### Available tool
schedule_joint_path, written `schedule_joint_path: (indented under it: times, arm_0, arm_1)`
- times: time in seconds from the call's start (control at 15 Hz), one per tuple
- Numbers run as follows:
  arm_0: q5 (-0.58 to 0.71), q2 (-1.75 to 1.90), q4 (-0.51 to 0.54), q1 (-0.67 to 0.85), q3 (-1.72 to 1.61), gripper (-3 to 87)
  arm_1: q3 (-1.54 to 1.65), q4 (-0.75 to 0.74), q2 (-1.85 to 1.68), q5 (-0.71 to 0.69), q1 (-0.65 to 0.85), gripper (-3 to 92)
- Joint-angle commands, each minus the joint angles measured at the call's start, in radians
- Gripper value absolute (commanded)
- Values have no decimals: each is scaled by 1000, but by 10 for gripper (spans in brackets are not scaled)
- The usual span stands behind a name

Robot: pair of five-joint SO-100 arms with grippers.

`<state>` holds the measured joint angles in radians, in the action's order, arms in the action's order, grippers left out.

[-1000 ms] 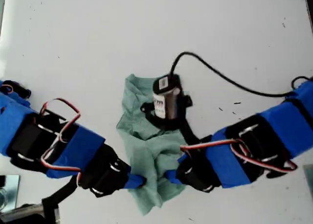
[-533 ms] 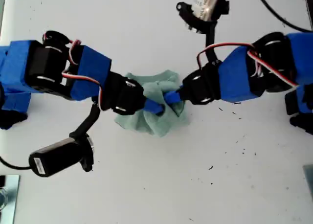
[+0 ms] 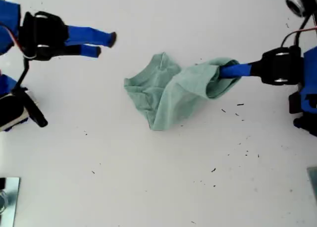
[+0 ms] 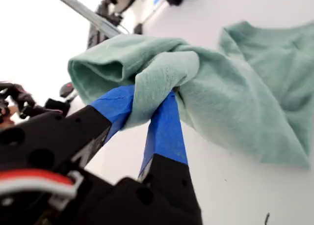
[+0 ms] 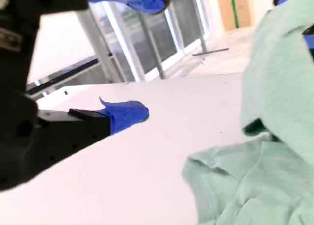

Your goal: Fold t shirt

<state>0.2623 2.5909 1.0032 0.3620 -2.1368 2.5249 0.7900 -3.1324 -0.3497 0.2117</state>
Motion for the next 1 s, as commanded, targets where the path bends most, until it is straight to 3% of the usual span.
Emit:
schedule_joint_path:
  times: [0.0,0.2,0.27,0.33,0.6,0.73,0.93]
  arm_0:
    - [-51,270,-32,15,-229,294]
    - [-77,308,-78,-41,-288,283]
    - [-77,307,-95,-49,-288,278]
    - [-72,293,-114,-57,-285,275]
    - [-69,158,-216,-115,-275,275]
    - [-75,158,-209,-129,-278,275]
    - [-87,250,-195,-130,-387,259]
  arm_1:
    - [6,-2,-29,20,21,-22]
    - [-110,6,183,34,25,-22]
    - [-190,15,285,-11,28,45]
    - [-313,57,428,-37,28,262]
    - [-1046,307,1023,-336,40,526]
    - [-1054,368,1005,-301,78,460]
    - [-795,397,735,-230,126,381]
